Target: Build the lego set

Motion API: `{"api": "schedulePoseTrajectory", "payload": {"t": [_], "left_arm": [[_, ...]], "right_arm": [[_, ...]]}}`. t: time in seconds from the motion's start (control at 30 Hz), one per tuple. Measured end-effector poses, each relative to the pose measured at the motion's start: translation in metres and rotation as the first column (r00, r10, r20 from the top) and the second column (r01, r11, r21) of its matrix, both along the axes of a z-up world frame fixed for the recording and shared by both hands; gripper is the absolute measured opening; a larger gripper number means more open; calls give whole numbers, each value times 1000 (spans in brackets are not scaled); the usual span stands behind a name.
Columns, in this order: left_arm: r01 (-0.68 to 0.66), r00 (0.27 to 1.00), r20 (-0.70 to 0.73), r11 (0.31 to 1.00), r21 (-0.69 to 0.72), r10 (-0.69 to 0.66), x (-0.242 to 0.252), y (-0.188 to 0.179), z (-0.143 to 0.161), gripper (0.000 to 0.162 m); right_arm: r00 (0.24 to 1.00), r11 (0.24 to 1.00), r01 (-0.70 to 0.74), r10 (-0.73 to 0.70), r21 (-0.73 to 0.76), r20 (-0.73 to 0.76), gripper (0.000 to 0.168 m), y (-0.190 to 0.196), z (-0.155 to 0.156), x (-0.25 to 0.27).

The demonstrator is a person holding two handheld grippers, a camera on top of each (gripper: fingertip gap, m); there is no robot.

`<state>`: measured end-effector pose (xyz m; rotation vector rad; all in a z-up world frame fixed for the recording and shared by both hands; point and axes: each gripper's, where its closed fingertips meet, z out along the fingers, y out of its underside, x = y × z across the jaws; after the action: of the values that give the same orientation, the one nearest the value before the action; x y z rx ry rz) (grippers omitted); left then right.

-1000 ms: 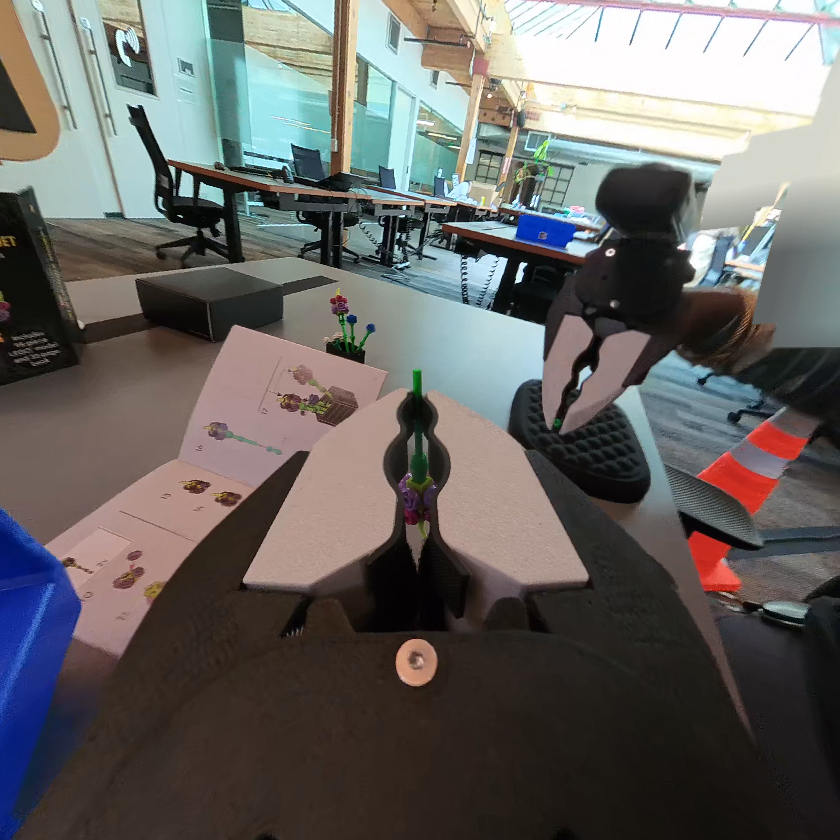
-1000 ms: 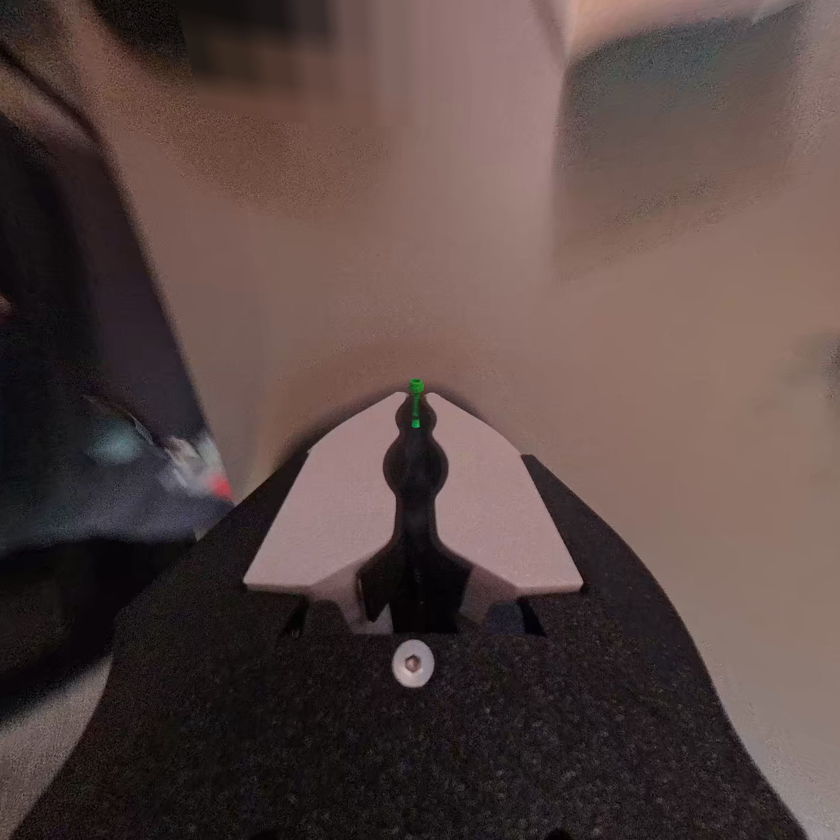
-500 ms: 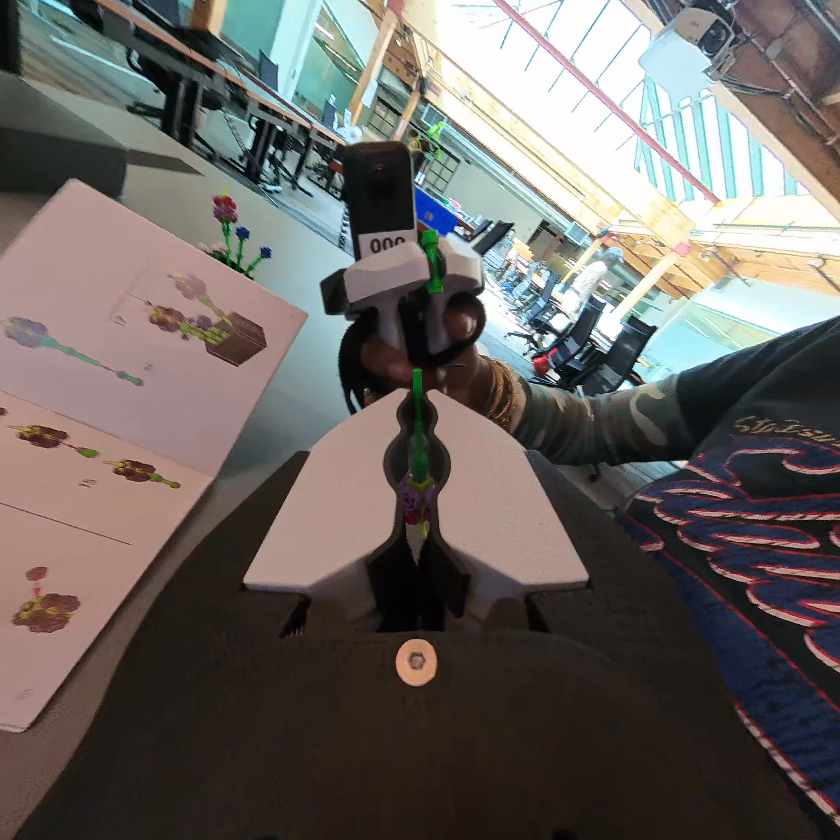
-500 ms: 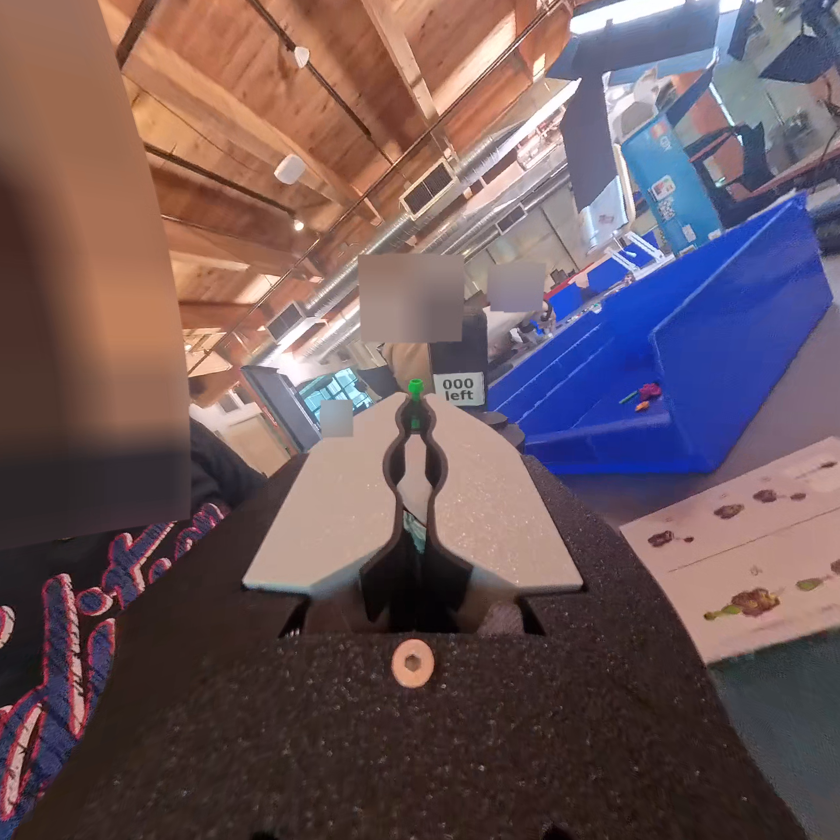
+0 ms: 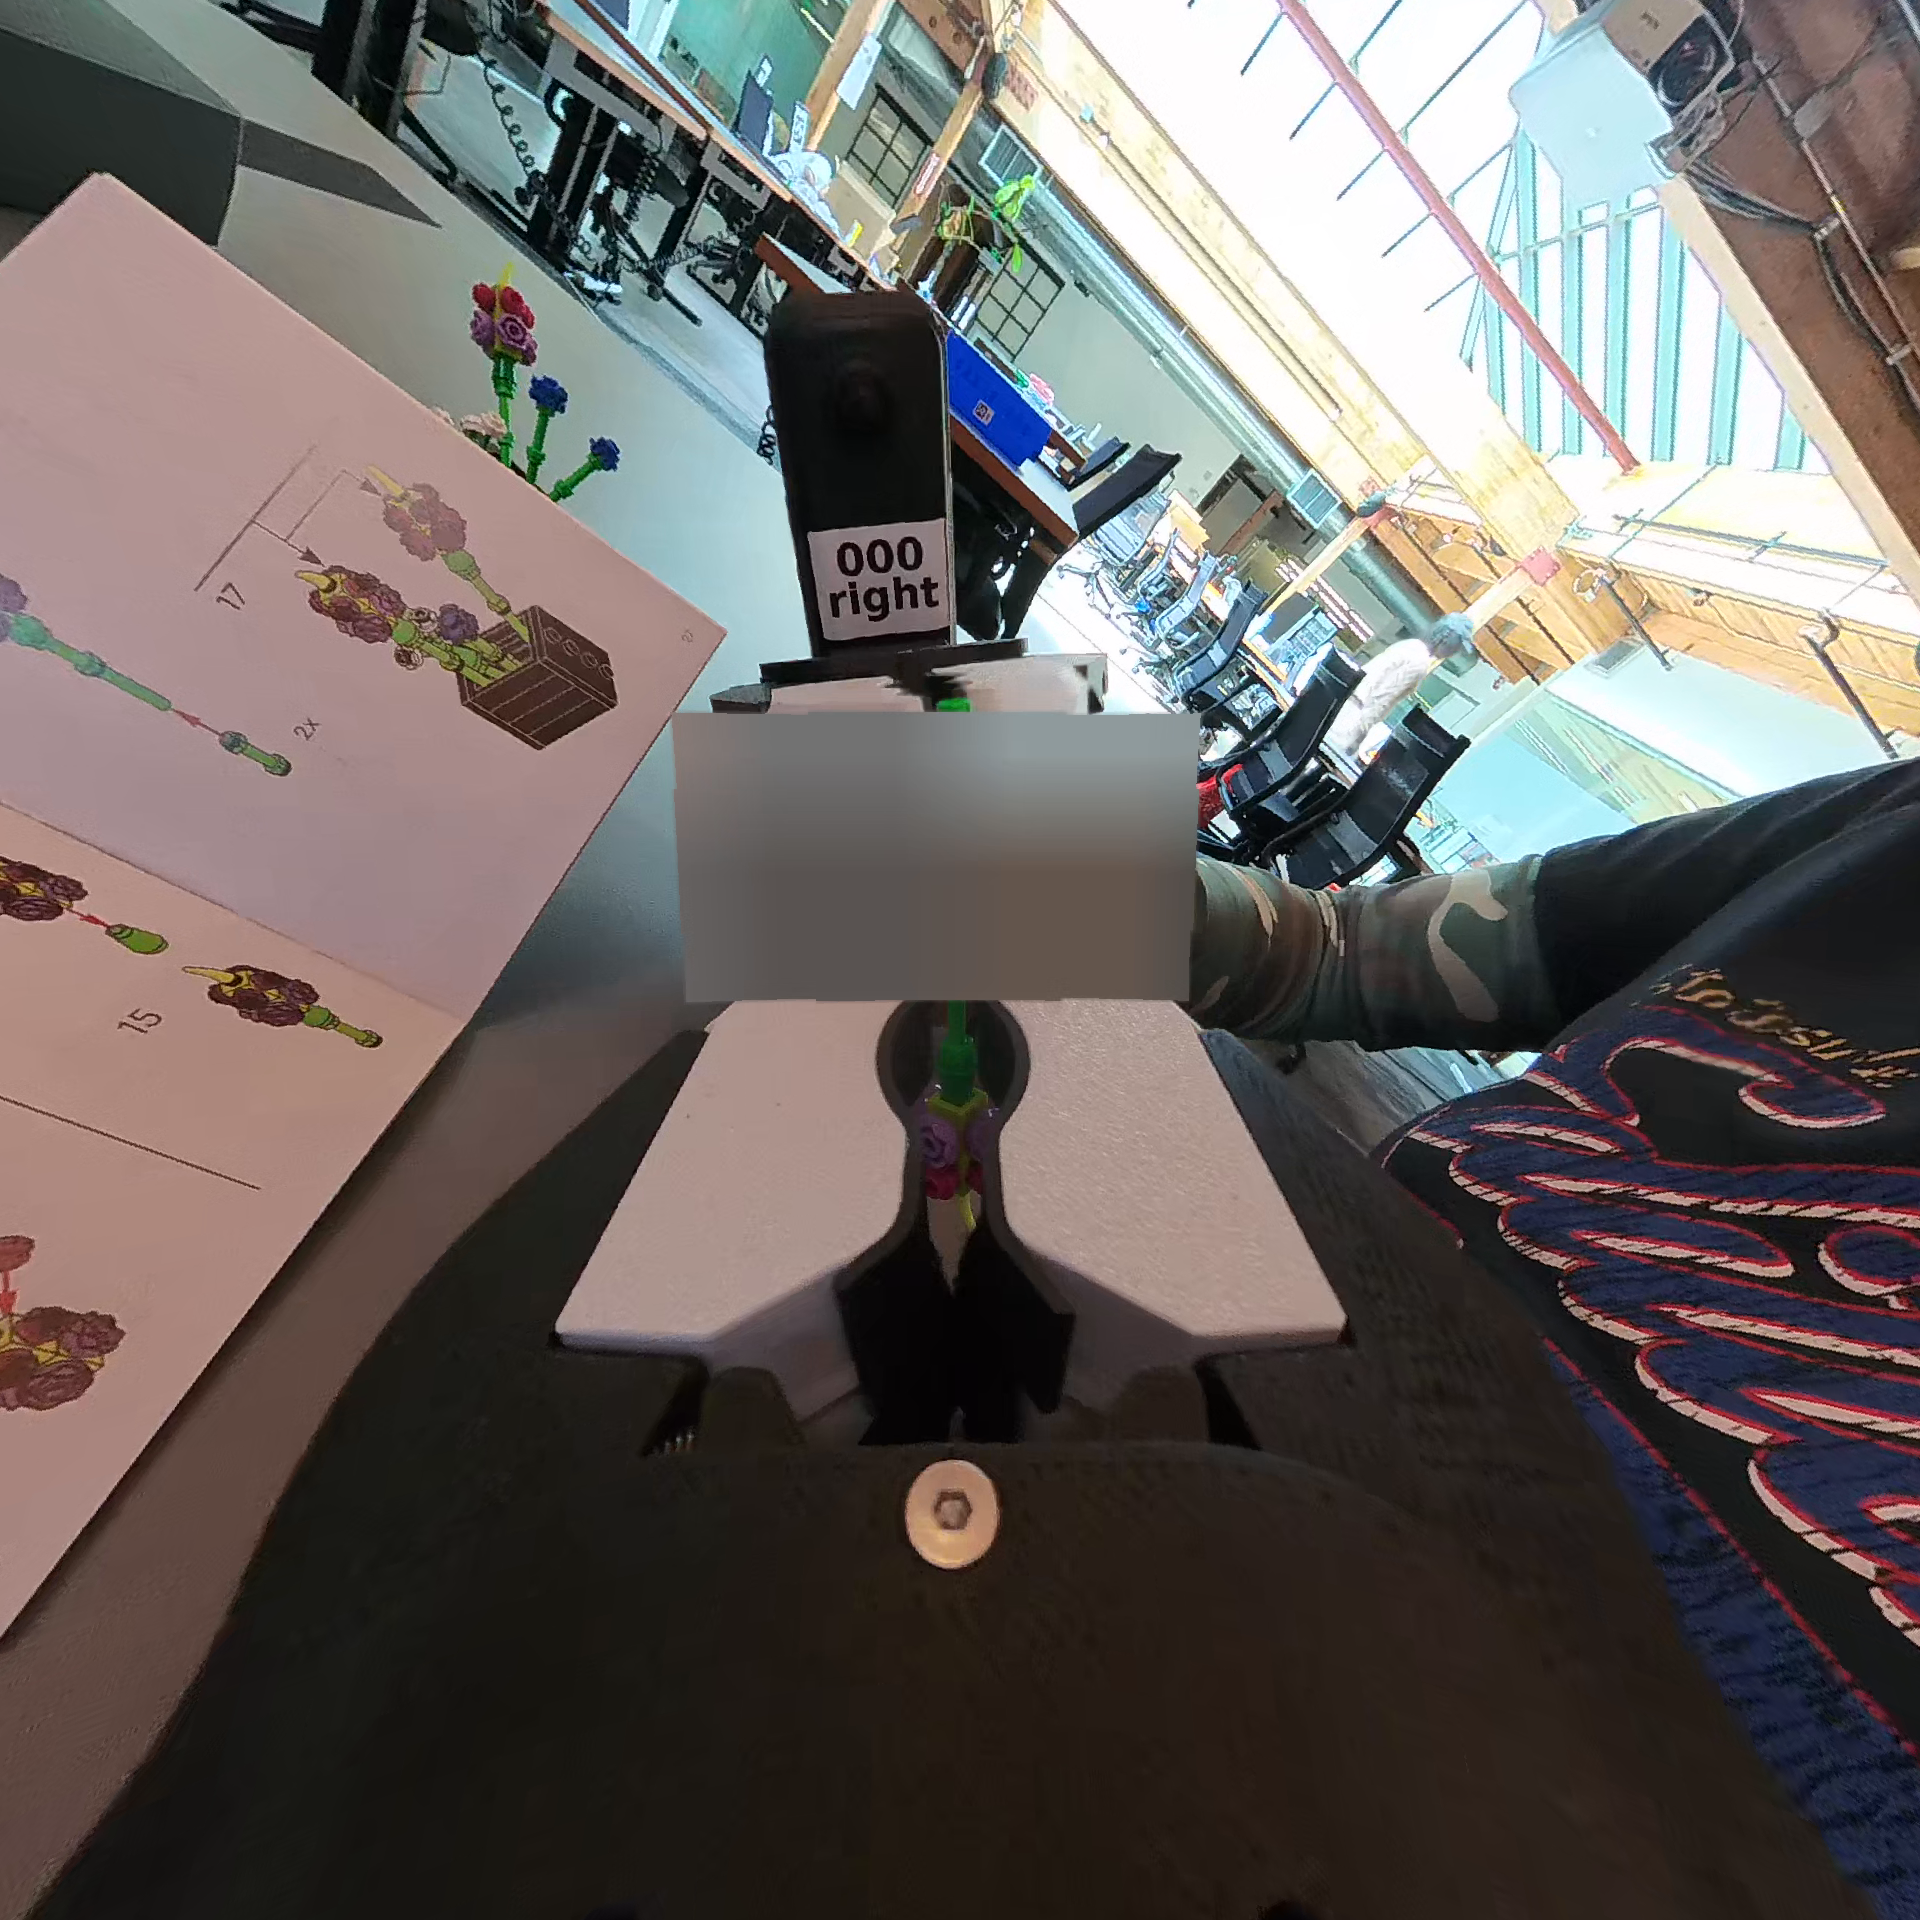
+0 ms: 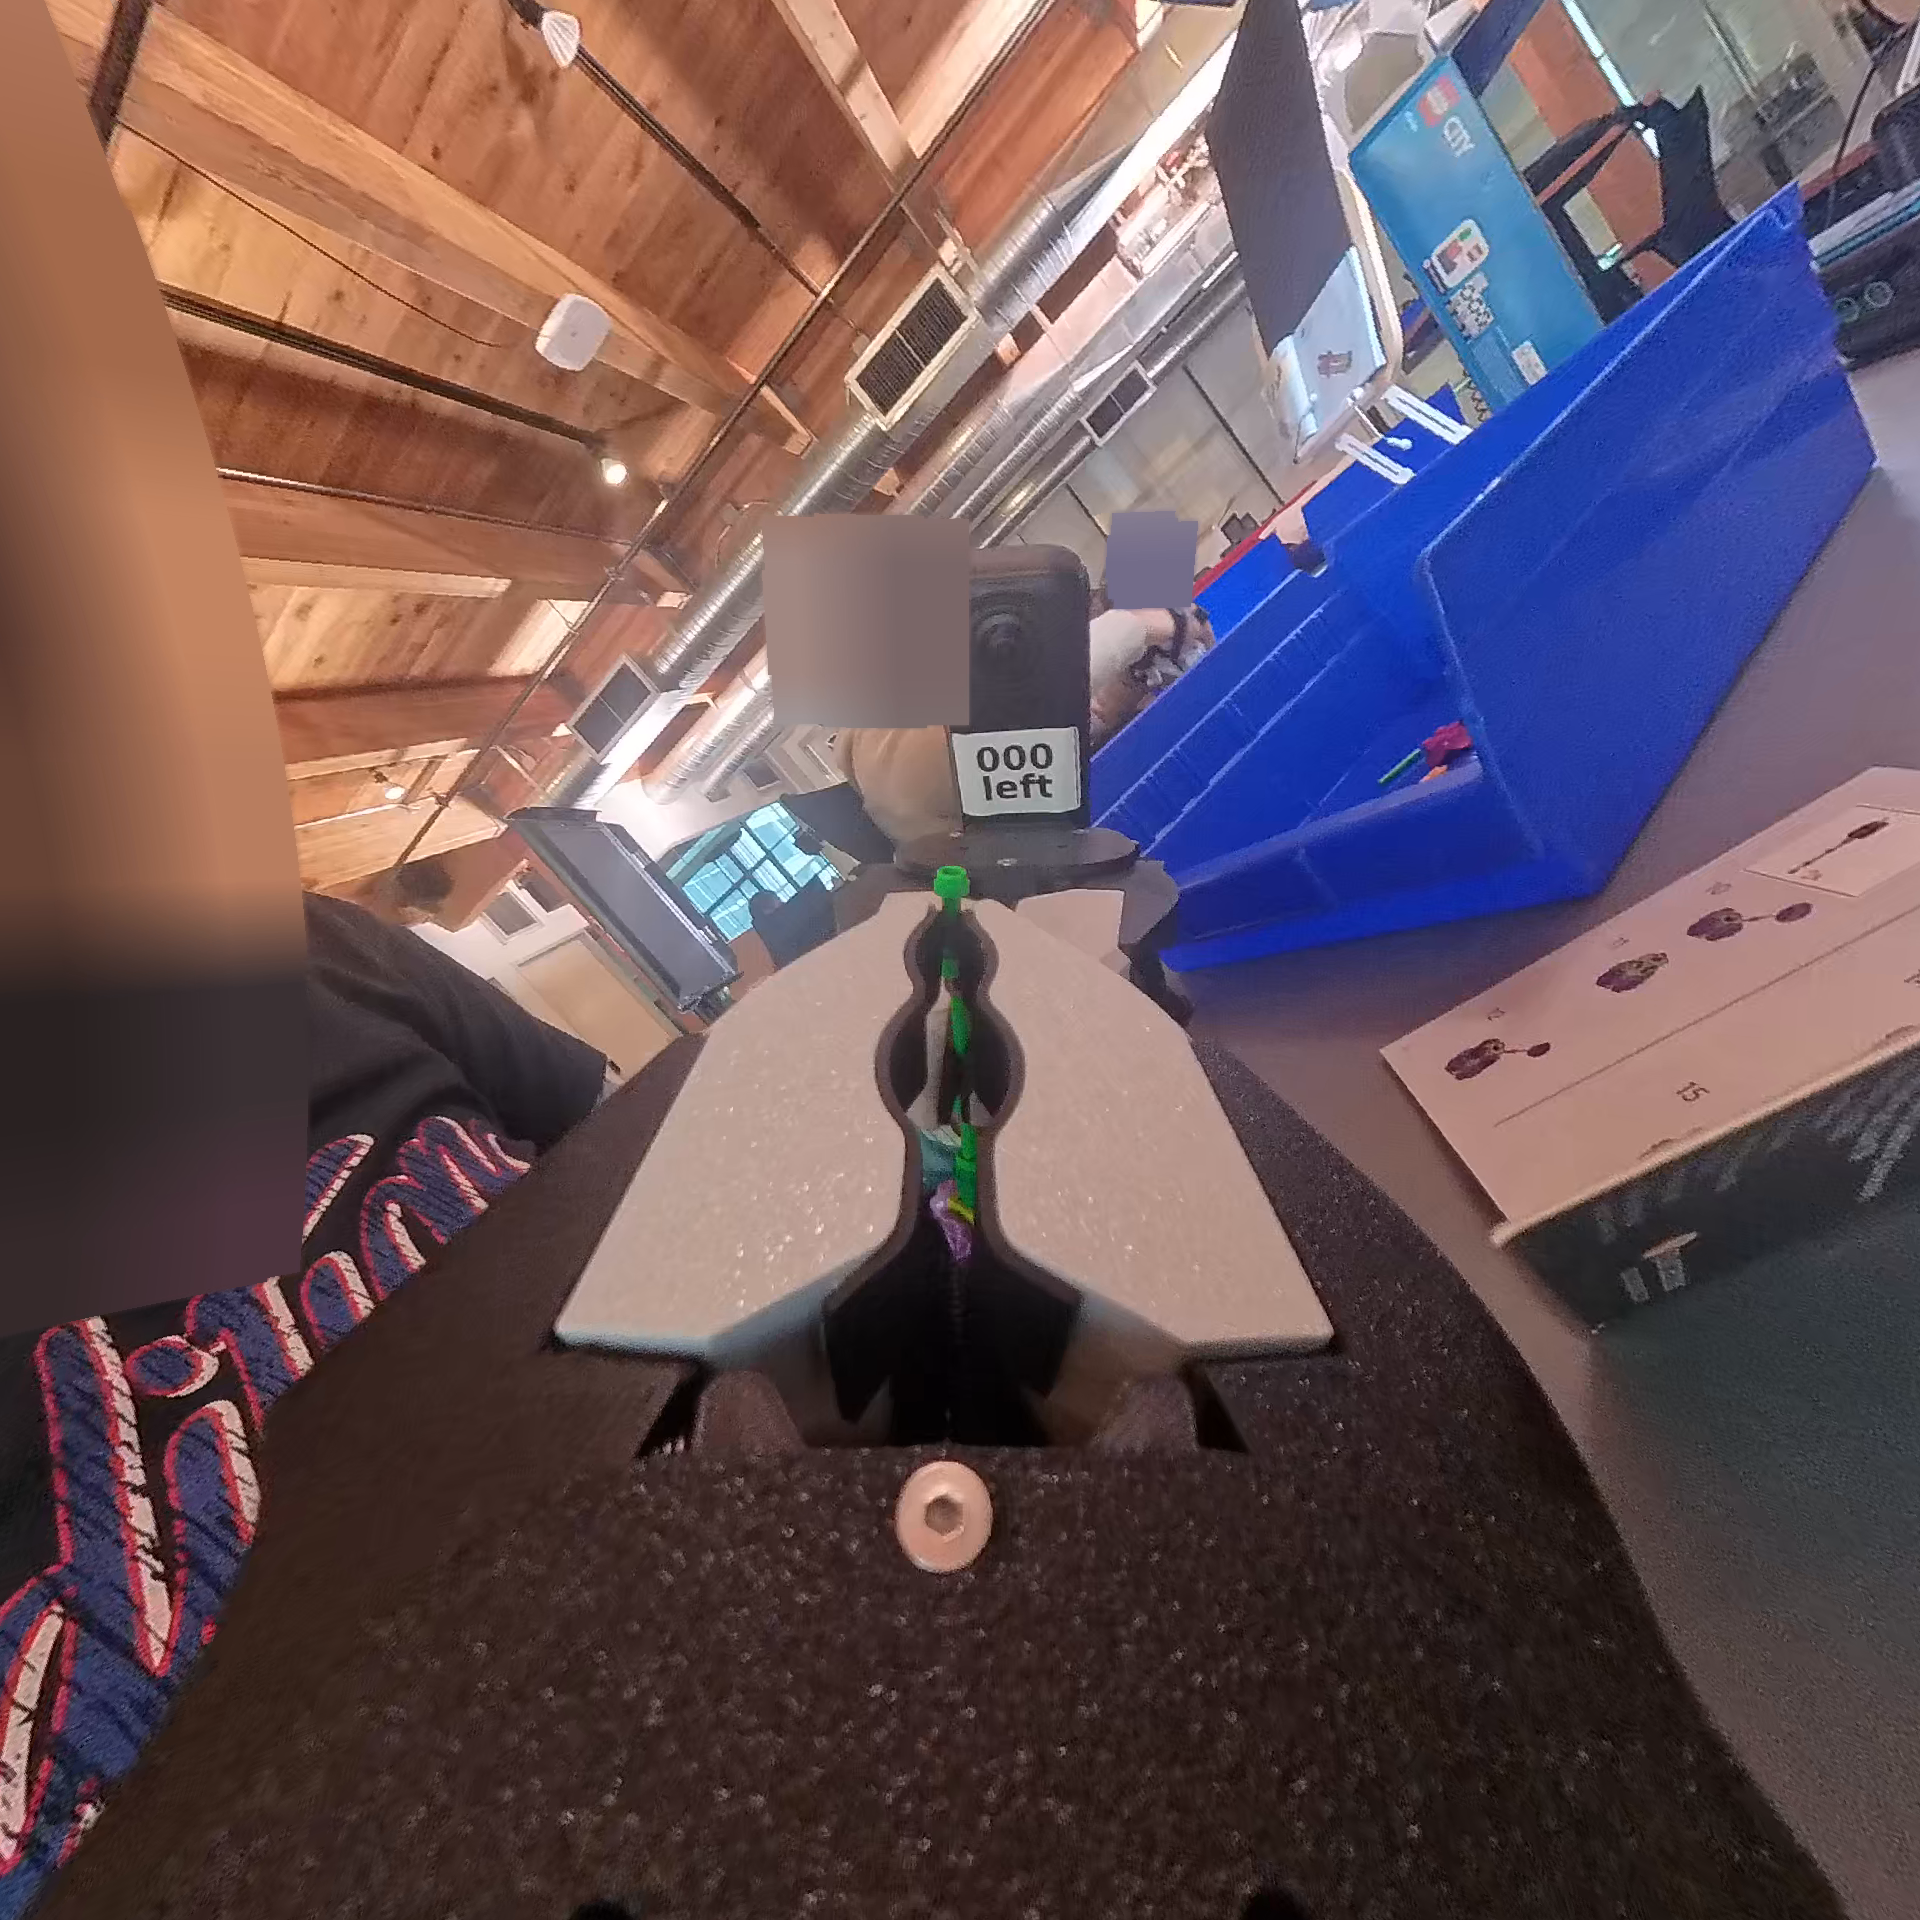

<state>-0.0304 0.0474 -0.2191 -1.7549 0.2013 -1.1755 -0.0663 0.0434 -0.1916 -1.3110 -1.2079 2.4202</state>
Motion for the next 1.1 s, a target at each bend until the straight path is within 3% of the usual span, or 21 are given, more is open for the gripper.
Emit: {"api": "schedulePoseTrajectory", "payload": {"t": [0.7,1.1], "left_arm": [[-26,998,55,1000,-12,26,-7,1,0,2],[-120,985,120,993,-9,120,-22,8,3,1]], "right_arm": [[998,999,48,-49,11,42,3,1,-9,-4],[981,981,191,-190,-40,29,4,7,-8,-18]]}}
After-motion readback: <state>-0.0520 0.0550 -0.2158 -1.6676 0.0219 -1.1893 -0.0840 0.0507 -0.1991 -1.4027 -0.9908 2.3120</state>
